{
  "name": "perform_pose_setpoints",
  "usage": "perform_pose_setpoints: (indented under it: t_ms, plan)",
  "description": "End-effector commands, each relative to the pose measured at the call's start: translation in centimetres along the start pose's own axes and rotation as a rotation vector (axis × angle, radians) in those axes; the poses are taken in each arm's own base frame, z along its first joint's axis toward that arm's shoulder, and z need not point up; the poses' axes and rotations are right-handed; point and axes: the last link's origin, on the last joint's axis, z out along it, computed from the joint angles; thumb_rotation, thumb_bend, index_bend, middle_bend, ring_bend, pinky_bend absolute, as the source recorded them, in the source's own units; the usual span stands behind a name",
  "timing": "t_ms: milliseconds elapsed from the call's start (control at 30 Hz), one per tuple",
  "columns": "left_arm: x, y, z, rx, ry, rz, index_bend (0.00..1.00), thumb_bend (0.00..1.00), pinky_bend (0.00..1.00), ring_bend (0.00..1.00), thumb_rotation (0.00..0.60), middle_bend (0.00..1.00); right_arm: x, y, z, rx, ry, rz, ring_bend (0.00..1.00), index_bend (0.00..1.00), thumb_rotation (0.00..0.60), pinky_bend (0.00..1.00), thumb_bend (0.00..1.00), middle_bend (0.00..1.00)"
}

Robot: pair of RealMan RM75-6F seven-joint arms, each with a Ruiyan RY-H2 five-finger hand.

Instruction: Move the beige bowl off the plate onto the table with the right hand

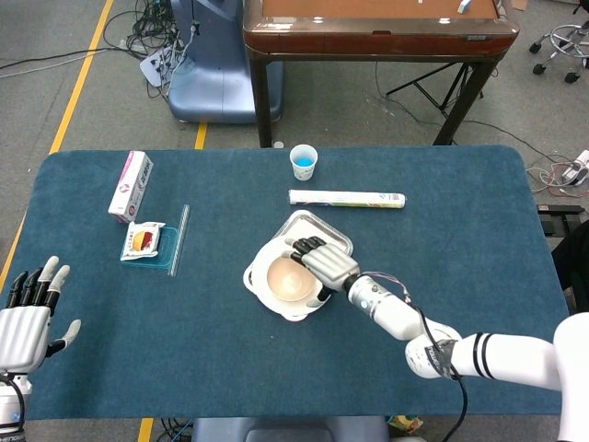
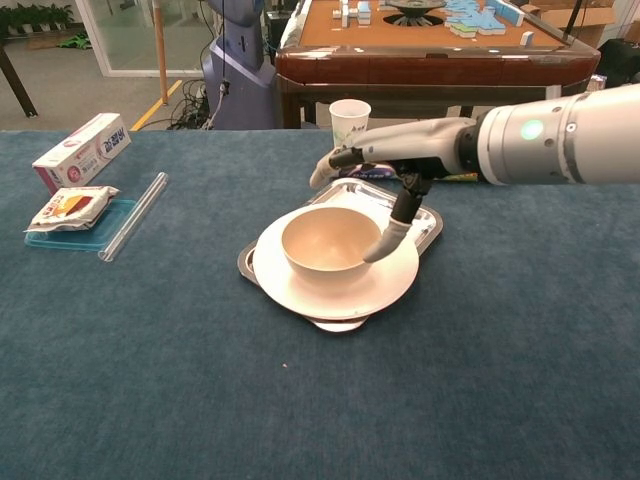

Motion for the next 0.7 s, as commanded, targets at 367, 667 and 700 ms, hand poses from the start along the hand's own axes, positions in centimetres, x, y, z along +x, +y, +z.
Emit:
perform_pose_setpoints:
  t_ms: [367,667,700]
  plan:
    - [0.2,-0.3,0.1,0.002,-0.003,-0.012,0.0,0.27,0.0,0.0,0.6,0.0,-0.5,-0.7,2.6,0.021,-0.03,0.014,0.0,0.0,0.6,0.0,0.1,0.0]
    - [0.4,-0.5,0.1,0.007,0.003,-0.021,0.0,0.27,0.0,0.0,0.6,0.0,-1.0,-0.9,3.9,0.029,-0.046,0.017,0.0,0.0,0.6,0.0,0.1,0.0]
    - [0.4,-0.5,0.1,0.006,0.003,-0.022,0.0,0.27,0.0,0.0,0.6,0.0,-1.1,-0.9,3.9,0.03,-0.047,0.015,0.0,0.0,0.6,0.0,0.1,0.0]
